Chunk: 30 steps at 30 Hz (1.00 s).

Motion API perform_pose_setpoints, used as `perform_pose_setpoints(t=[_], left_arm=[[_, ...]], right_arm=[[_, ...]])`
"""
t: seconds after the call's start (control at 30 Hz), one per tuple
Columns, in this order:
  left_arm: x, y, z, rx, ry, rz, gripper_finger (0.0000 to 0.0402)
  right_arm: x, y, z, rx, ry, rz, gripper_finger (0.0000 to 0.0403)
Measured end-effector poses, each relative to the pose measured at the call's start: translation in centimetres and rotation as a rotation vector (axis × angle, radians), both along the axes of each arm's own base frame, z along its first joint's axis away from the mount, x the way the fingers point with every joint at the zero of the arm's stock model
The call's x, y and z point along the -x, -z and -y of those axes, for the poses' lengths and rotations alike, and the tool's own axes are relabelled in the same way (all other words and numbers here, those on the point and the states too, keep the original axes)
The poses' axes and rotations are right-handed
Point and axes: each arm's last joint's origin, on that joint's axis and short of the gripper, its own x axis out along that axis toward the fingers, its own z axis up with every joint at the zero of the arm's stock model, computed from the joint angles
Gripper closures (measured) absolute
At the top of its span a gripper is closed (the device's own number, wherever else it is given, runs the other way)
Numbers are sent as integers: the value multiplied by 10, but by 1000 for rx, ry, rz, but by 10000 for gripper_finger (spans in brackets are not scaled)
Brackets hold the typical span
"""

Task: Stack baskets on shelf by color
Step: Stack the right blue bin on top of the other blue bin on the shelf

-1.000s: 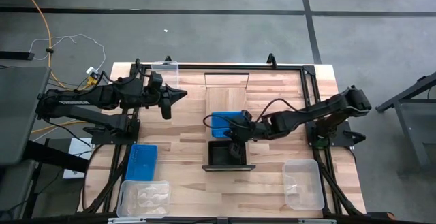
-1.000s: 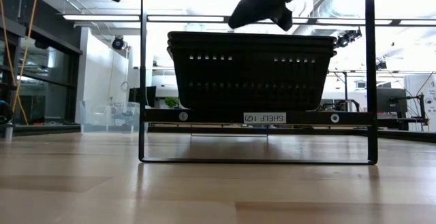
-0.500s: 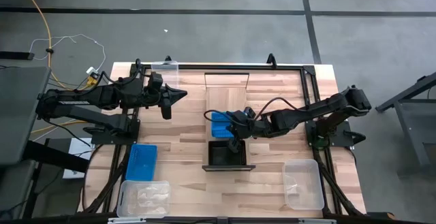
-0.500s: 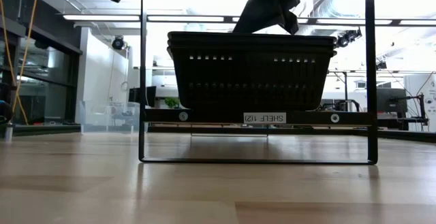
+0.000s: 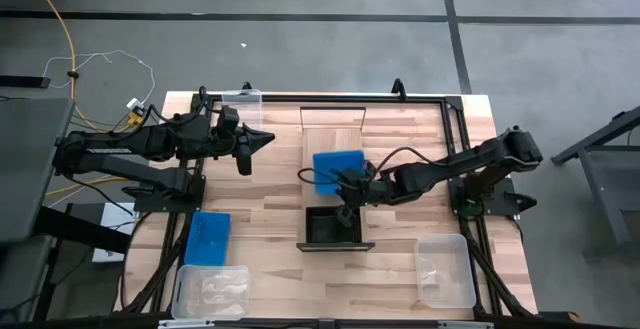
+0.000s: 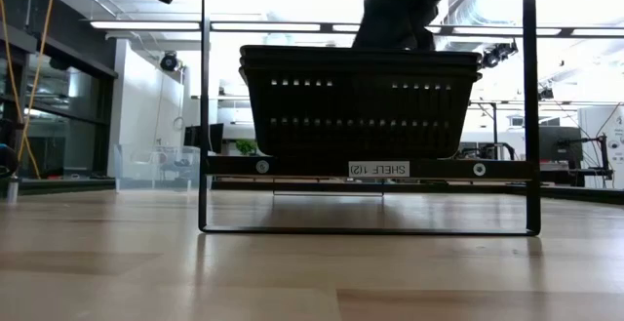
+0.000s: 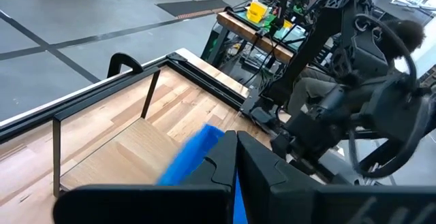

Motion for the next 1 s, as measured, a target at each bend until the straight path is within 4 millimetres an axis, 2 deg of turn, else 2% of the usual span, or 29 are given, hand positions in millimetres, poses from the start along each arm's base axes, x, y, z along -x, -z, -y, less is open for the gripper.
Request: perform_pose_setpoints(t=[0.2, 0.37, 0.53, 0.7, 0.87, 1.0], left_arm=[[0, 0, 0, 1, 0, 0, 401], [0, 0, 0, 1, 0, 0, 401], [0, 0, 0, 1, 0, 1, 401], [0, 0, 0, 3, 4, 1, 401], [0, 0, 0, 3, 4, 1, 401], [0, 0, 0, 3, 4, 1, 401]], right_arm=[[-2, -8, 0, 28, -27, 22, 403], [-7, -29, 3, 78, -65, 51, 403], [-8, -50, 15, 133, -135, -10, 403], [-5, -60, 45, 62, -202, -104, 386], [0, -53, 76, 89, -211, -196, 324], [3, -45, 110, 122, -109, -228, 286]])
